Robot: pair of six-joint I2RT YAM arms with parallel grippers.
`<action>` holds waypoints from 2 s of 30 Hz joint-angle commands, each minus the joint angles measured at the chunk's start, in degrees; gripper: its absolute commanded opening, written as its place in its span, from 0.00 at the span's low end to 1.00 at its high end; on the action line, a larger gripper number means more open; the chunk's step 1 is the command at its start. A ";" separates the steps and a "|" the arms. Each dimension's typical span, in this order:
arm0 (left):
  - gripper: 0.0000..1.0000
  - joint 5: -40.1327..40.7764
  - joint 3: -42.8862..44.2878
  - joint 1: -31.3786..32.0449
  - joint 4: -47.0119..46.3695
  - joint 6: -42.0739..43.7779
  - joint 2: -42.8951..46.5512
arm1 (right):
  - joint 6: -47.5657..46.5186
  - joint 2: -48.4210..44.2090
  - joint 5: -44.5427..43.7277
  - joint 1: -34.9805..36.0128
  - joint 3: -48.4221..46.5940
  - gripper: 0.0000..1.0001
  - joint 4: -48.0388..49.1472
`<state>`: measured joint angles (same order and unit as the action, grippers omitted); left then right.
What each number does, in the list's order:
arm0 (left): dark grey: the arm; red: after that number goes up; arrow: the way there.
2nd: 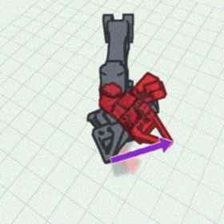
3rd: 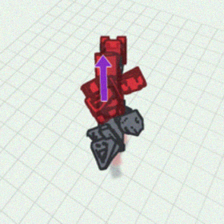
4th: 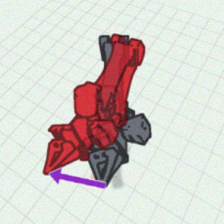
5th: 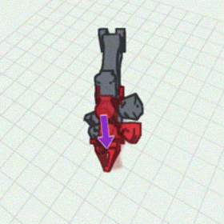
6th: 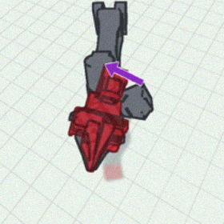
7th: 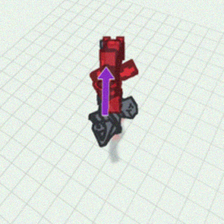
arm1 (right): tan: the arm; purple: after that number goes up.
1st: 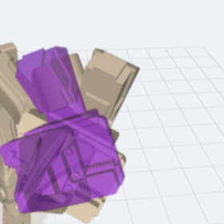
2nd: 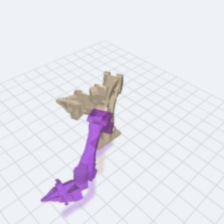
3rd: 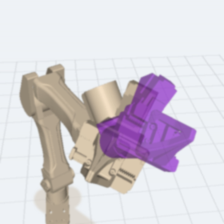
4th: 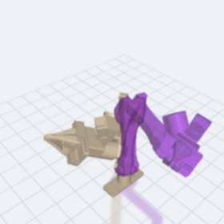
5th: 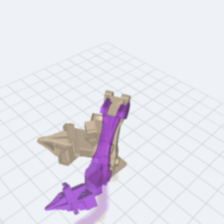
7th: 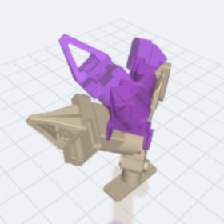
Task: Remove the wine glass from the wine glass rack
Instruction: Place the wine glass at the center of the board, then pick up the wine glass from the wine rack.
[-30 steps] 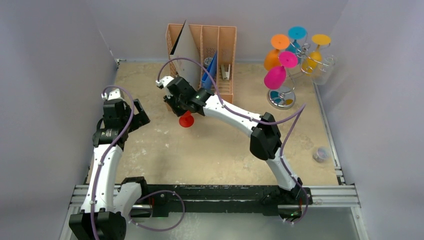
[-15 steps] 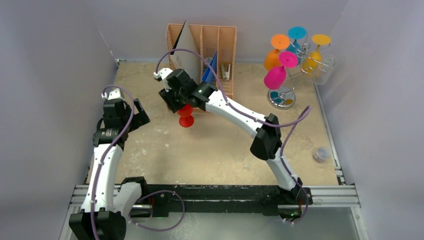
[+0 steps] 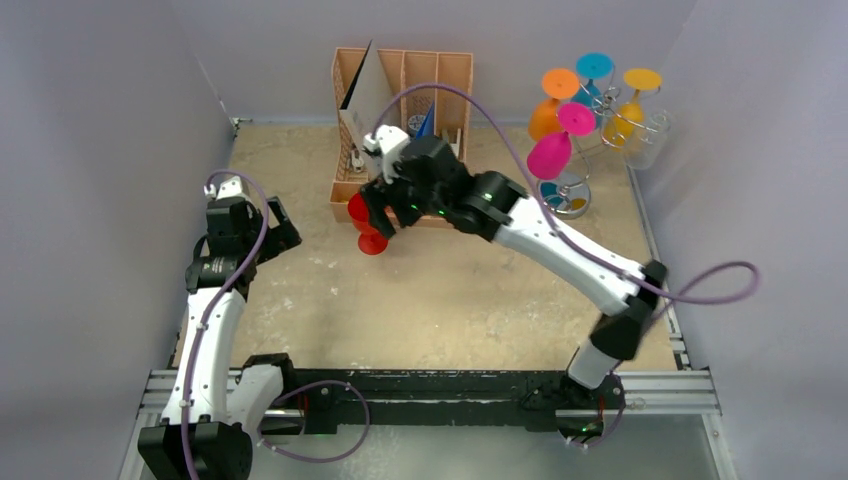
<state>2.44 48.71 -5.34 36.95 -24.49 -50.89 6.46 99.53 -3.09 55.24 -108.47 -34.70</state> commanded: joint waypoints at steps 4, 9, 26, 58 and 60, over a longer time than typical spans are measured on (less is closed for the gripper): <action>0.99 -1.24 -0.15 -0.37 -1.95 -0.21 -0.31 | 6.77 -25.67 -10.53 -0.11 26.21 0.95 5.64; 0.99 -2.15 -0.25 -0.37 -1.96 -0.21 -0.91 | 11.37 -35.51 -16.29 -2.61 31.67 0.99 -1.62; 0.99 -5.64 -0.44 -0.37 -2.67 0.75 -2.10 | 19.03 -37.71 -8.81 -24.35 17.35 0.99 -22.72; 0.97 -8.86 -1.00 -0.37 -4.42 1.64 -2.65 | 37.32 -23.50 8.66 -59.75 11.43 0.69 -5.53; 0.97 -8.90 -0.87 -0.37 -4.43 1.63 -2.95 | 37.68 -23.08 8.55 -59.98 12.64 0.64 -3.41</action>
<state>-5.80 47.88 -5.37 34.79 -24.21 -53.47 42.52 76.86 8.54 -4.21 -97.23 -44.10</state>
